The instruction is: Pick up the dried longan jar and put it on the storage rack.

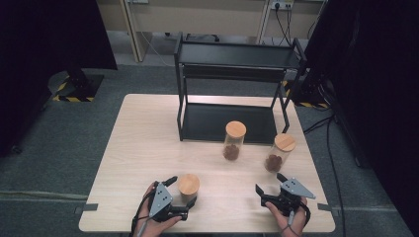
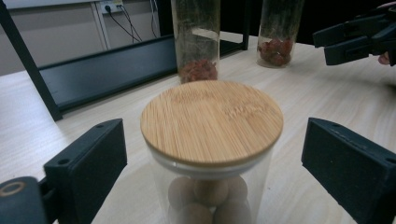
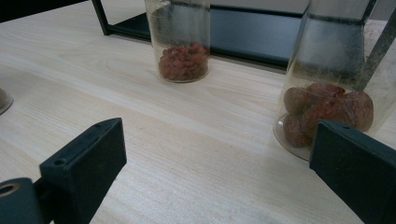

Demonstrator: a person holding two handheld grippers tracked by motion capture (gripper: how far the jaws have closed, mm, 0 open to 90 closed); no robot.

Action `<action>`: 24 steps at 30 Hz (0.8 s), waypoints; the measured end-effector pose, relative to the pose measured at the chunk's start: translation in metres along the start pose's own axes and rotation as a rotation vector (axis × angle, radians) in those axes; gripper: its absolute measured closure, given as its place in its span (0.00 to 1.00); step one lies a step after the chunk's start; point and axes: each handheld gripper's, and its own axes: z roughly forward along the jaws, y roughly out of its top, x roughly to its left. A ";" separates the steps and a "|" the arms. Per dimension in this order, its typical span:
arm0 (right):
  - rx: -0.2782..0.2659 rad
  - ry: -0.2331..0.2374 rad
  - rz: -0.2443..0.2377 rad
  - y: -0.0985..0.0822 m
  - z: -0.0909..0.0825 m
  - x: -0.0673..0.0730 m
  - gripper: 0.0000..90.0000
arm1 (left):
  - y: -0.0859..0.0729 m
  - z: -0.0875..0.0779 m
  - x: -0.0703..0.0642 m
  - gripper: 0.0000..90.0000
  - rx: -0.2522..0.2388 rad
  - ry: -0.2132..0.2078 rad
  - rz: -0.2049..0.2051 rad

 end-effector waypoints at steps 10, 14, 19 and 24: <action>0.005 0.000 -0.004 0.000 0.001 0.001 0.05 | 0.000 0.014 0.001 0.13 0.031 -0.005 0.014; 0.003 0.001 -0.004 0.000 0.000 0.000 0.05 | -0.002 0.016 0.002 0.17 0.038 -0.006 0.007; 0.005 0.000 -0.003 0.000 0.001 0.000 0.05 | -0.002 0.017 0.002 0.26 0.039 0.001 0.017; 0.006 0.000 0.000 0.000 0.001 0.000 0.05 | -0.002 0.017 0.002 0.28 0.035 -0.004 0.005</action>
